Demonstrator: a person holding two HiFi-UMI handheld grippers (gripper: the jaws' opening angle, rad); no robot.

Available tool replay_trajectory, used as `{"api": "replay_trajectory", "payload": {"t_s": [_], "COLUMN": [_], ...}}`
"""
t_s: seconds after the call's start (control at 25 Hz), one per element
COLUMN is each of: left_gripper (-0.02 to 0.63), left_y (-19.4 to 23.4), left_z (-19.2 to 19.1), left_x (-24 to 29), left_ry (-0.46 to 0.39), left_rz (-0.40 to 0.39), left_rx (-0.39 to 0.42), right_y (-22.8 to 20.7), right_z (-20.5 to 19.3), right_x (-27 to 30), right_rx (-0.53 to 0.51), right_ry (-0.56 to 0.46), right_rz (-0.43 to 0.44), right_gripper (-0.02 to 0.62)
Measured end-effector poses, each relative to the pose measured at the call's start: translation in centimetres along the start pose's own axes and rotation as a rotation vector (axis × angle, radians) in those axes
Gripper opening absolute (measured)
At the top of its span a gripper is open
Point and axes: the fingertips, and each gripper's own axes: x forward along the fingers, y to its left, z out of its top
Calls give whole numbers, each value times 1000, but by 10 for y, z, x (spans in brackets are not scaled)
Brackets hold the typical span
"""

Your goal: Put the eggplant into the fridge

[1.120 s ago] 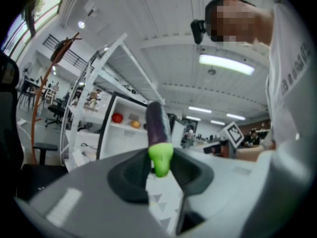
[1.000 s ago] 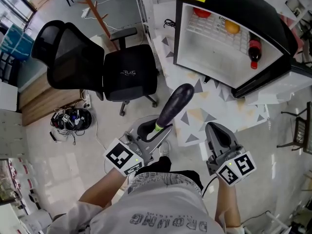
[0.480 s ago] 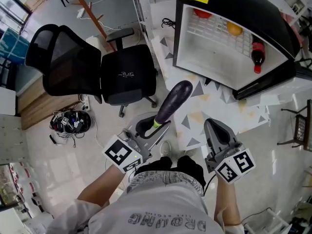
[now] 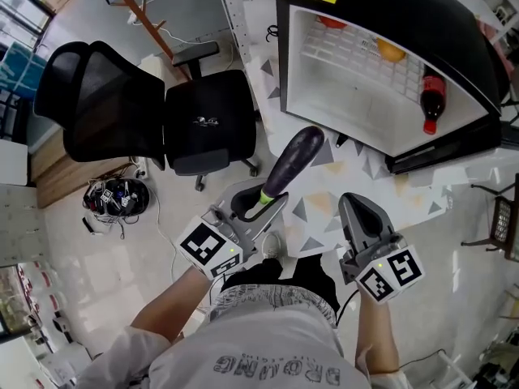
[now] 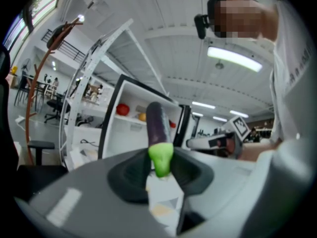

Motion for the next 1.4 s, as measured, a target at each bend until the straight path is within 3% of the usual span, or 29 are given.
{"api": "replay_trajectory", "payload": {"t_s": [0.56, 1.4], "left_gripper": [115, 115], "left_y": [35, 98], "left_z": [-23, -78], "left_x": [96, 229], "left_ry": [64, 201], "left_rz": [101, 172], "left_rx": [-4, 17], "right_y": [-72, -146], "right_z": [10, -14], "right_x": [21, 30], "right_rx": [17, 72], "right_ry": [55, 125], "right_rz": [74, 71], "right_gripper": [3, 3]}}
